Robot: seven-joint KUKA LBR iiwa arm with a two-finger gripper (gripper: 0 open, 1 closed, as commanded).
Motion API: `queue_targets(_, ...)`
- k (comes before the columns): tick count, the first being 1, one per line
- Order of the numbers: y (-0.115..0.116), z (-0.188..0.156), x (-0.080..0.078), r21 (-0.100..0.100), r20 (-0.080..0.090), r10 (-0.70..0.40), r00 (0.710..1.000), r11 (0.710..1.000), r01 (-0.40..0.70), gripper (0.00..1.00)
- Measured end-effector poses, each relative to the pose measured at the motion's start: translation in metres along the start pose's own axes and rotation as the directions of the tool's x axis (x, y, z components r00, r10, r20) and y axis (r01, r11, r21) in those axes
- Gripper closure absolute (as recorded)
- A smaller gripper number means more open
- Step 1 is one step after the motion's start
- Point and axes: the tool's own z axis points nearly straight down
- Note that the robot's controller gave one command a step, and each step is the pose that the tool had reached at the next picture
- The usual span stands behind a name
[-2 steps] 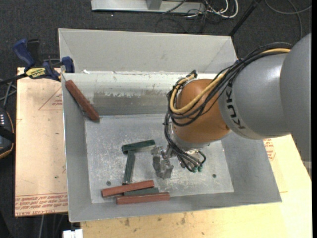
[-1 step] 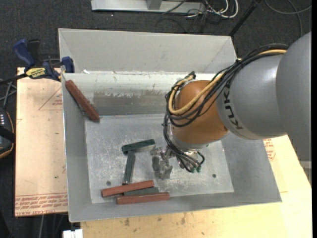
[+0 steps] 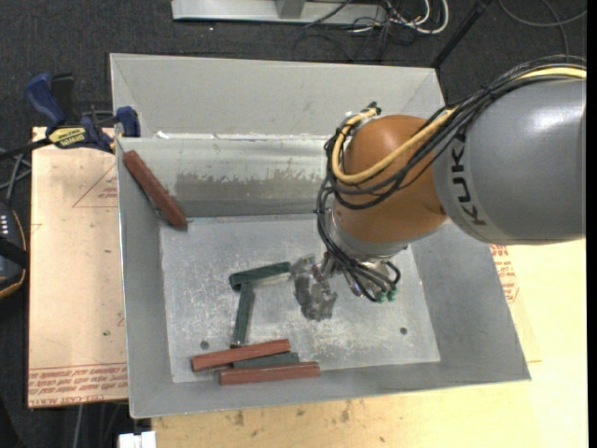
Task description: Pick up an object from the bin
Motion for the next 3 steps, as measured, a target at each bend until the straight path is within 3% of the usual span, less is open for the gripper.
queue_targets(1,0.001,-0.026,-0.006,0.001,0.013,0.027,1.0,1.0,-0.027,1.0)
queue_targets(2,-0.001,-0.011,-0.042,-0.002,0.006,0.57,0.822,0.822,-0.57,0.0)
queue_targets(3,-0.001,-0.011,-0.043,-0.002,0.006,0.569,0.823,0.823,-0.569,0.0)
